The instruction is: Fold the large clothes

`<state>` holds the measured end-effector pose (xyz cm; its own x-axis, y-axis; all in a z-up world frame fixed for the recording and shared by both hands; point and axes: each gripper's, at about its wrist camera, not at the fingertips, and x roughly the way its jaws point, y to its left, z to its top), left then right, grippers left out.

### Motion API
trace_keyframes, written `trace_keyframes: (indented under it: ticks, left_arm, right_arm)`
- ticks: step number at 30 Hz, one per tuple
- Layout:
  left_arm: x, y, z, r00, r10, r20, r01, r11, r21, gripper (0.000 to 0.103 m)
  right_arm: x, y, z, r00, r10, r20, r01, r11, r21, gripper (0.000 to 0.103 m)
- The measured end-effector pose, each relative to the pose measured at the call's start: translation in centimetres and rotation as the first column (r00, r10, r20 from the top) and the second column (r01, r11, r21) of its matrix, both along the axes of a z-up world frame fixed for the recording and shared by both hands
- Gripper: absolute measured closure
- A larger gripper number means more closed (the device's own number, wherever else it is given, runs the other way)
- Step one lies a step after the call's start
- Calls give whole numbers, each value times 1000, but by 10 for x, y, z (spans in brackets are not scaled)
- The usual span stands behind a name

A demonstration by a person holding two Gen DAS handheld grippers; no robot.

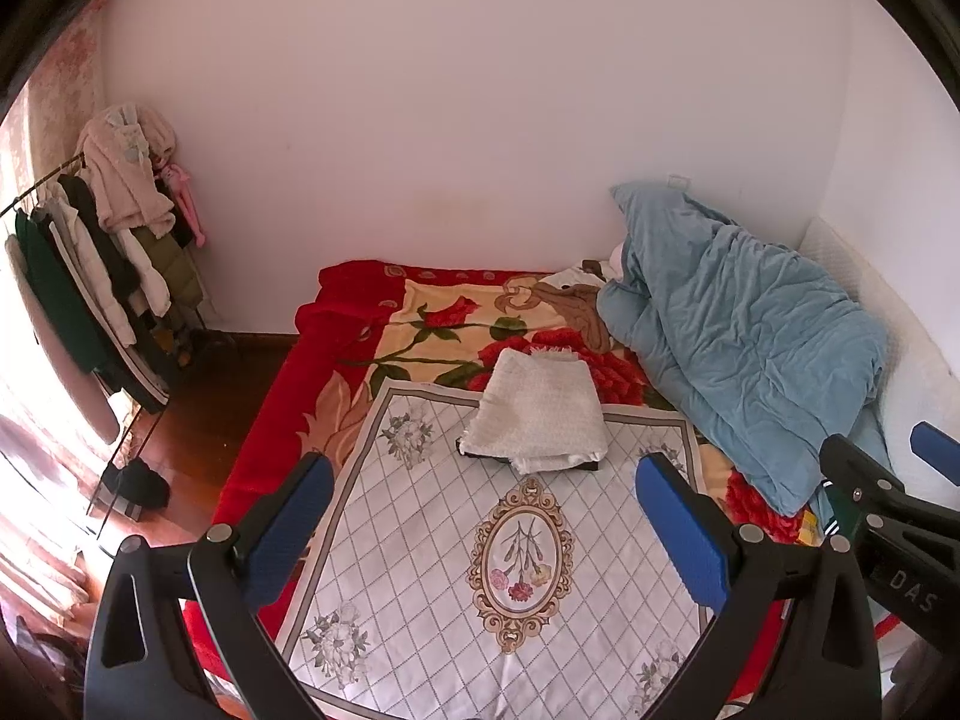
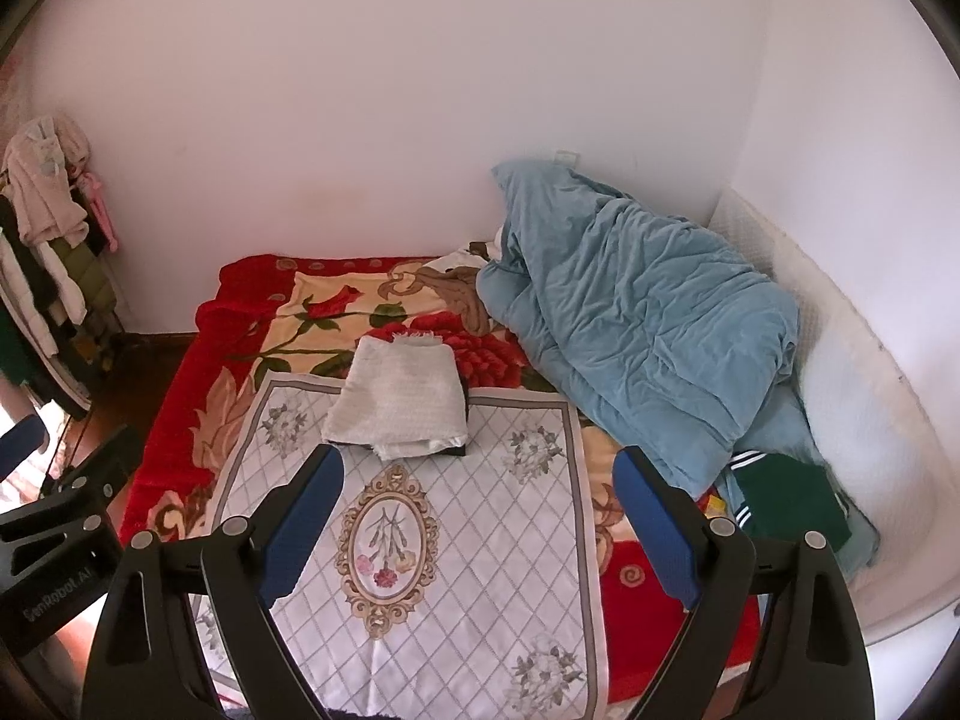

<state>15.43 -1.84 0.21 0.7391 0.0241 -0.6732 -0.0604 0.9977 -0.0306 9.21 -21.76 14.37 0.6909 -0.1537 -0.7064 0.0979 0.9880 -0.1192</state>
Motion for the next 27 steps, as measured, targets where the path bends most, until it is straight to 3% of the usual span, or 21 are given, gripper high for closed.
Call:
trace_keyframes:
  ticks: [27]
  left_arm:
    - [-7,-1,7,1000,-10,3,10,1000,5,0]
  right_arm:
    - [-18,-4,-2,1000,-10,1,10,1000,10,10]
